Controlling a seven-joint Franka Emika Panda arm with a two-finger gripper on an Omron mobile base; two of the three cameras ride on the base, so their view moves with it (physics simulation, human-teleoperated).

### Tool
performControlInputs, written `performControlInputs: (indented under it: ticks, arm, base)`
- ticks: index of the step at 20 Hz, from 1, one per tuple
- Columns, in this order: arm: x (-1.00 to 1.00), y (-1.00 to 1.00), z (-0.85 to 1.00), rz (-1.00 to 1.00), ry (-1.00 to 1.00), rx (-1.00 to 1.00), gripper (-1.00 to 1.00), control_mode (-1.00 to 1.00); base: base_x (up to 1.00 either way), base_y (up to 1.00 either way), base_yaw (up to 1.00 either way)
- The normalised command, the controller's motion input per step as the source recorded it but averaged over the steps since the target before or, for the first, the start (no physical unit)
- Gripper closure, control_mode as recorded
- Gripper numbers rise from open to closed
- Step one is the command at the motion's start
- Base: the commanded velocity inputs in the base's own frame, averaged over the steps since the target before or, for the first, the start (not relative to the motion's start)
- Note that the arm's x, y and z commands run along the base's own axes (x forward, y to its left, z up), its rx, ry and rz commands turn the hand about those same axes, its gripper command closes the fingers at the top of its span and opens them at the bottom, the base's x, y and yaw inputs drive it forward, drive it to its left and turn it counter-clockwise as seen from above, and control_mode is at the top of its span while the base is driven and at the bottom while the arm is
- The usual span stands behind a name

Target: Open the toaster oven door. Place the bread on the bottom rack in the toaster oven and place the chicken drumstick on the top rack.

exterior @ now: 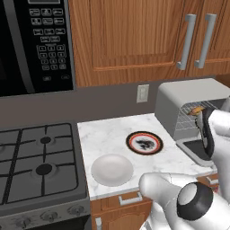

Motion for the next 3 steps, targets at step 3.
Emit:
performControlInputs:
  ticks: [3]
  arm:
    - [-0.40,0.23,0.27,0.00,0.00,0.00,-1.00,-1.00]
  base:
    - [0.00,0.00,0.00]
